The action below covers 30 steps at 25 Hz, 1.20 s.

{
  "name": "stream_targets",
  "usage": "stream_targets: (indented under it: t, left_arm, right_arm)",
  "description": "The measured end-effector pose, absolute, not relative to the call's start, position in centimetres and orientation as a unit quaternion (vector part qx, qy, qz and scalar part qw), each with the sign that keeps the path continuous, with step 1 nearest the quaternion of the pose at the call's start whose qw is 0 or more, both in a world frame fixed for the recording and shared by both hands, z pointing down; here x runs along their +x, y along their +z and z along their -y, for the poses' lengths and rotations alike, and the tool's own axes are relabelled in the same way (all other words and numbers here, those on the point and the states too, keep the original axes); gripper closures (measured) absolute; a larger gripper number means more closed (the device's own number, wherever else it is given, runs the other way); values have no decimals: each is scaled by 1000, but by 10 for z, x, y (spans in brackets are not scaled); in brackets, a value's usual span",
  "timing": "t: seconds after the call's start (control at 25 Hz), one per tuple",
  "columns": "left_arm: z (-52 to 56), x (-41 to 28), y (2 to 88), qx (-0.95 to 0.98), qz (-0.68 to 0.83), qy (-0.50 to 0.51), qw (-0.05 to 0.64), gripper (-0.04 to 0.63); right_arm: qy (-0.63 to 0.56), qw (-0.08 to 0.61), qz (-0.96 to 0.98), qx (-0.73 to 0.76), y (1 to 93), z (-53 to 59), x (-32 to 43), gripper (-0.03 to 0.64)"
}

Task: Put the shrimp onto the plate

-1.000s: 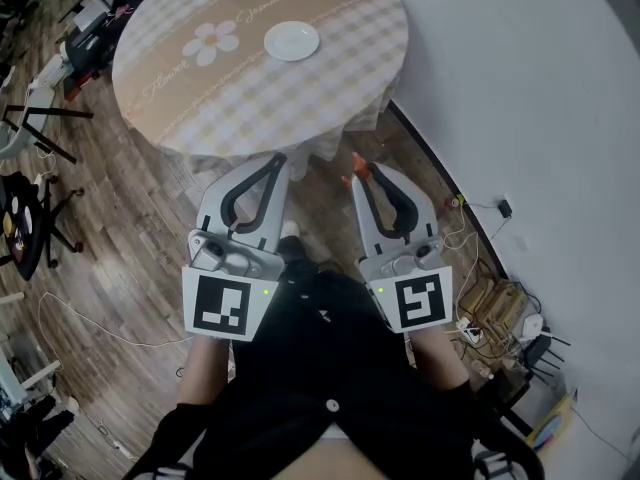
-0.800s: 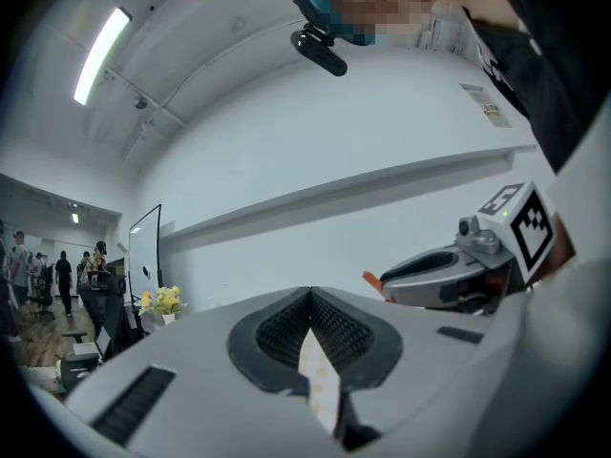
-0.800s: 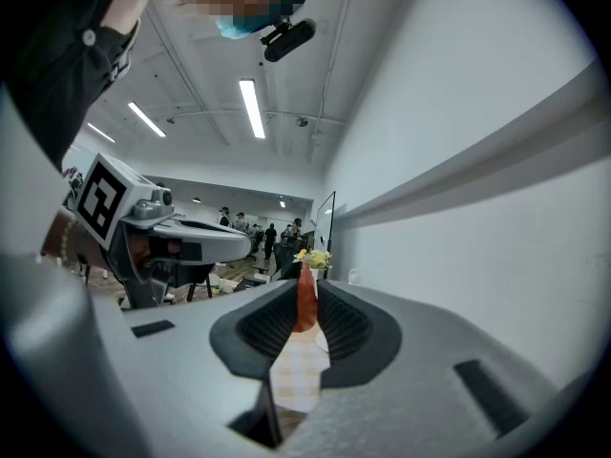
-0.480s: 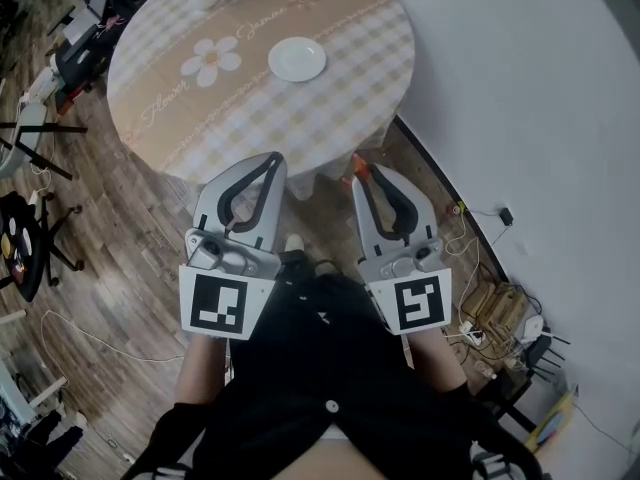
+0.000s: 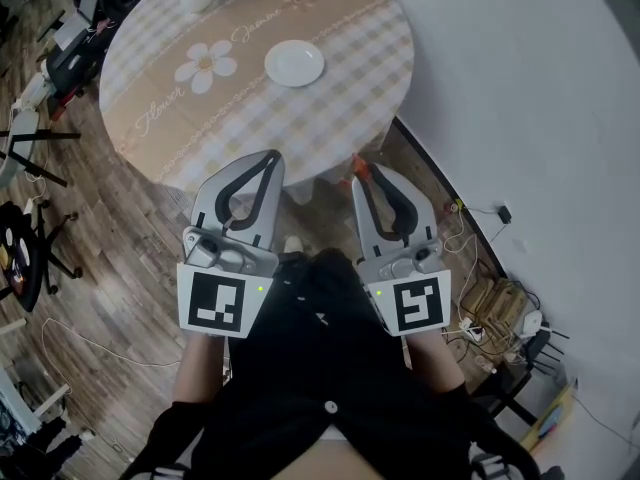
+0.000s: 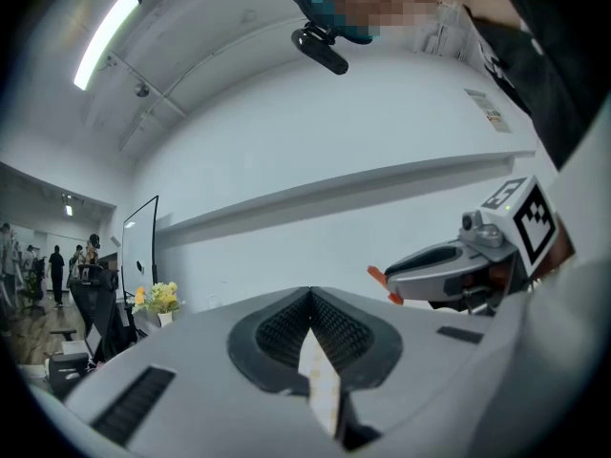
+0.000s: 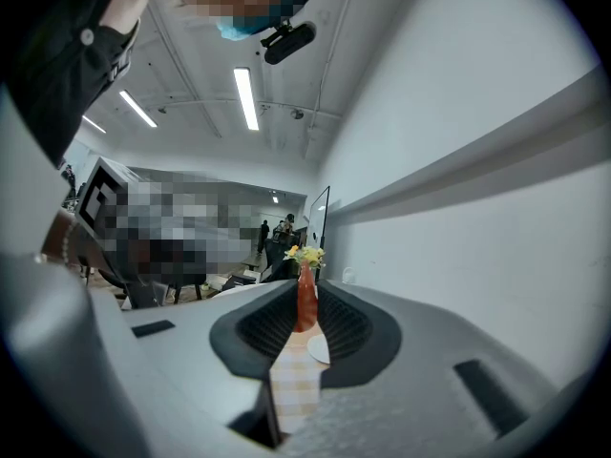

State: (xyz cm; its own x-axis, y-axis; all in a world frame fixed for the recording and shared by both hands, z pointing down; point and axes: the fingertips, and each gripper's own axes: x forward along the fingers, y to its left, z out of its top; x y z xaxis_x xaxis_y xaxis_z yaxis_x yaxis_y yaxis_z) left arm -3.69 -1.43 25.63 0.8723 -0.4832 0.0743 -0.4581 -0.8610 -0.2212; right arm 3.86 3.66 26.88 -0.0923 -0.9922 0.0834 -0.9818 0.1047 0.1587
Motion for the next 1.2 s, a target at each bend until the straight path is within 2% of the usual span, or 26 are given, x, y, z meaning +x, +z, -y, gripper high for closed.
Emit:
stream_targets:
  t: [0.52,1.2]
  left_arm:
    - [41,-19,254,-958,-256,-66,111,594]
    - [93,26,249,-937,-324,-76,107,594]
  right_arm:
    - [-34,92,760,642,274,-3,51,568]
    - [-39,83,806,585,272,71,102,568]
